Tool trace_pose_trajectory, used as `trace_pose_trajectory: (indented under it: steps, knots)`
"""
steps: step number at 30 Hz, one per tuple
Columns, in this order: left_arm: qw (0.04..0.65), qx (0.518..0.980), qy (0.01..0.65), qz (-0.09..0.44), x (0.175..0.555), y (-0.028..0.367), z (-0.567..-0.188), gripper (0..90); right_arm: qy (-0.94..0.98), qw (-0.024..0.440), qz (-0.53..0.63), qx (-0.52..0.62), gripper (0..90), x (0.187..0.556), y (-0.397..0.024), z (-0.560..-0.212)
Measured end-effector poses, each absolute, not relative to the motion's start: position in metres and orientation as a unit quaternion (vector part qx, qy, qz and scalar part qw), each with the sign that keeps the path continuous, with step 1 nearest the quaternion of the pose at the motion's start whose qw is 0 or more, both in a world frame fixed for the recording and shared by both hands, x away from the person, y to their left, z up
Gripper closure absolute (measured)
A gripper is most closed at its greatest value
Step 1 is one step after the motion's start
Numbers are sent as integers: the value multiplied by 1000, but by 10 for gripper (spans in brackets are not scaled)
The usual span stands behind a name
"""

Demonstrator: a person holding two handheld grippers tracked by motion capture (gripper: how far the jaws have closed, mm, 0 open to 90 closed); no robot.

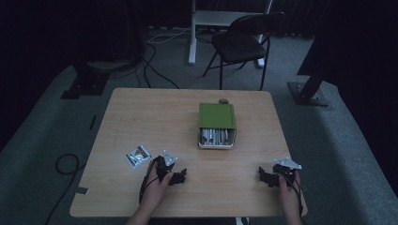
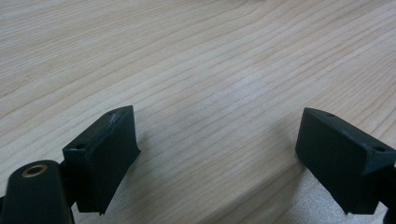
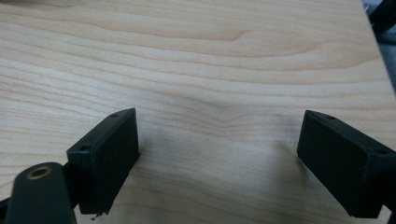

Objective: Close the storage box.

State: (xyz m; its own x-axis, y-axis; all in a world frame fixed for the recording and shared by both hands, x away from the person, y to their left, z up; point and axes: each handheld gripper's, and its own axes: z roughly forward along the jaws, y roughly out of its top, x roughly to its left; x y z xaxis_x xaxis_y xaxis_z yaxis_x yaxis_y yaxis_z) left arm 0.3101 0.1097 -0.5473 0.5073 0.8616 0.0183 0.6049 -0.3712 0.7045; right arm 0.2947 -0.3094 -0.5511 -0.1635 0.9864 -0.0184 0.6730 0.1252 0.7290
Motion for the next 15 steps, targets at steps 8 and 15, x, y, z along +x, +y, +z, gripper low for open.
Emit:
trace_pose_trajectory:
  steps: [8,15]
  knots:
    - [321,796,472,202,309,108,-548,110,693,251,302,604,125,296,-313,-552]
    - [302,774,514,213,306,104,-548,34,690,252,300,608,110,296,-313,-552]
